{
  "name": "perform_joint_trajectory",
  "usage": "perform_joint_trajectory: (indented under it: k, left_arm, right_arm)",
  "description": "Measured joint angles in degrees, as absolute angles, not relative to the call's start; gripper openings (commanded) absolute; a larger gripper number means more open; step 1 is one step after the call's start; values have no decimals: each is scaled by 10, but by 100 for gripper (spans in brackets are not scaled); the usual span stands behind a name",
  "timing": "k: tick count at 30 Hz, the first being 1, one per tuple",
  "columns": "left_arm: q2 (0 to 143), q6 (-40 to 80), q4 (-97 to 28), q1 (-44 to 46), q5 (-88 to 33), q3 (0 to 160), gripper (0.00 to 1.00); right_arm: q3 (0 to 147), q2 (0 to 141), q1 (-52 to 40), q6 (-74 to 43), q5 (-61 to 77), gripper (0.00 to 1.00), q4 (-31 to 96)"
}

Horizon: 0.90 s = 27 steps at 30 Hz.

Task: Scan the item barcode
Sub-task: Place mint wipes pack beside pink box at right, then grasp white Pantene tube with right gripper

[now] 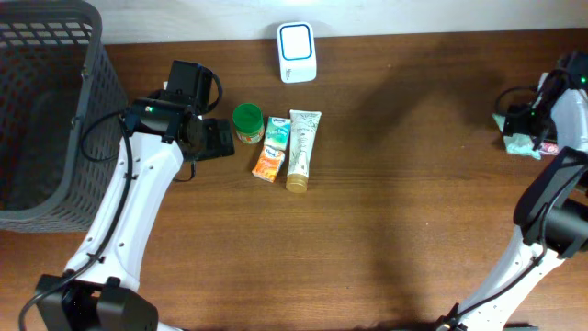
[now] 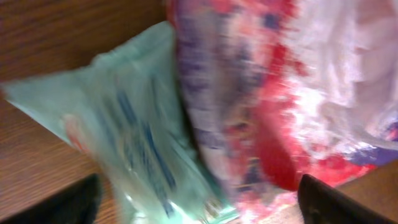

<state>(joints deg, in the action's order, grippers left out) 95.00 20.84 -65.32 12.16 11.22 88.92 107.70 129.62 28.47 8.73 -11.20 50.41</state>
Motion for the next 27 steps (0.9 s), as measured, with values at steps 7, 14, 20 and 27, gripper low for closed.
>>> perform_joint_trajectory:
  k: [7,14,20,27]
  left_arm:
    - [950,208,-653,122,112,889,99]
    - [950,208,-653,122,112,889,99]
    - [950,208,-653,122,112,889,99]
    - [950,208,-653,122,112,889,99]
  right_arm:
    - [1170,1273,179,64,-38,99,552]
    - [1190,1224,-65,44,193,99,630]
    - [1188,1281,-211,-96,192,99,630]
    - [1183,1362,-257,-178,145,99,628]
